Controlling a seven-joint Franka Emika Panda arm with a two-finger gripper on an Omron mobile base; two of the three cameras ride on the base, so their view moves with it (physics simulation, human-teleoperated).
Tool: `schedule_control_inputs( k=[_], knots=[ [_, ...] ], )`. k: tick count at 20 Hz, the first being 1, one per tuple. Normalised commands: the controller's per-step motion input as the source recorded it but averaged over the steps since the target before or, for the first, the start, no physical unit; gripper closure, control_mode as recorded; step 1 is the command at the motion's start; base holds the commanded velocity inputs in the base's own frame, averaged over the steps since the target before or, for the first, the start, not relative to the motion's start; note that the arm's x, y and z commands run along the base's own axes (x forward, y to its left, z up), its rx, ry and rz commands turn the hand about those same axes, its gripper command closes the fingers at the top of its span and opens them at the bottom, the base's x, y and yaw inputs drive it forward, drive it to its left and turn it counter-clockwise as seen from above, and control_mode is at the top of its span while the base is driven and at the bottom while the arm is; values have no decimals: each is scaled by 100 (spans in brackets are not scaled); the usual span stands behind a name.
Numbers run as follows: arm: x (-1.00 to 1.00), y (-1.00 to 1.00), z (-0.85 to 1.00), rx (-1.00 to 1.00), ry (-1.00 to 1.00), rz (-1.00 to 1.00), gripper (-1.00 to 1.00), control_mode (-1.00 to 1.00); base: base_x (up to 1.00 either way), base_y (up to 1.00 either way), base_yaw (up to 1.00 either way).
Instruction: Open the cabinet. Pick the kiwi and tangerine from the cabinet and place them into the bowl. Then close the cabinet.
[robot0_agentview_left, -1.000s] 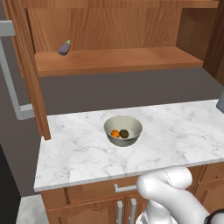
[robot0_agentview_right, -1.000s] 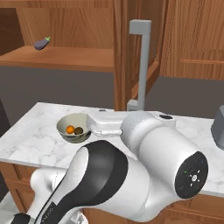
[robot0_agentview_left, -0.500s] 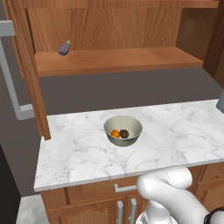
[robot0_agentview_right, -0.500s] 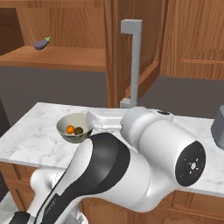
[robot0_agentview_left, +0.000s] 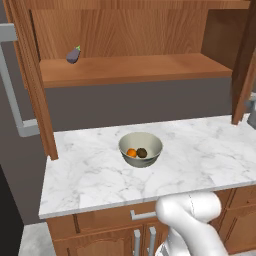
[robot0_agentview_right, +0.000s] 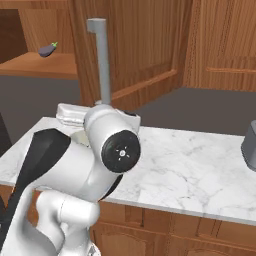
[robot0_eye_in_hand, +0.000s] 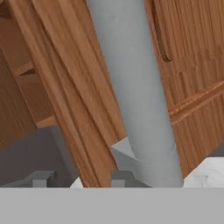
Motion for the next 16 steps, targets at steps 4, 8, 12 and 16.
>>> schedule_control_inputs(
  k=[4, 8, 12, 16],
  knots=[
    [100, 100, -27, 8, 0, -15, -100, -100, 0, 0, 0],
    [100, 100, -22, 7, 0, -16, -100, -100, 0, 0, 0],
    [91, 63, -4, 1, 0, -11, -100, -100, 0, 0, 0],
    [74, 10, 0, 0, 2, -2, -100, -100, 0, 0, 0]
  ],
)
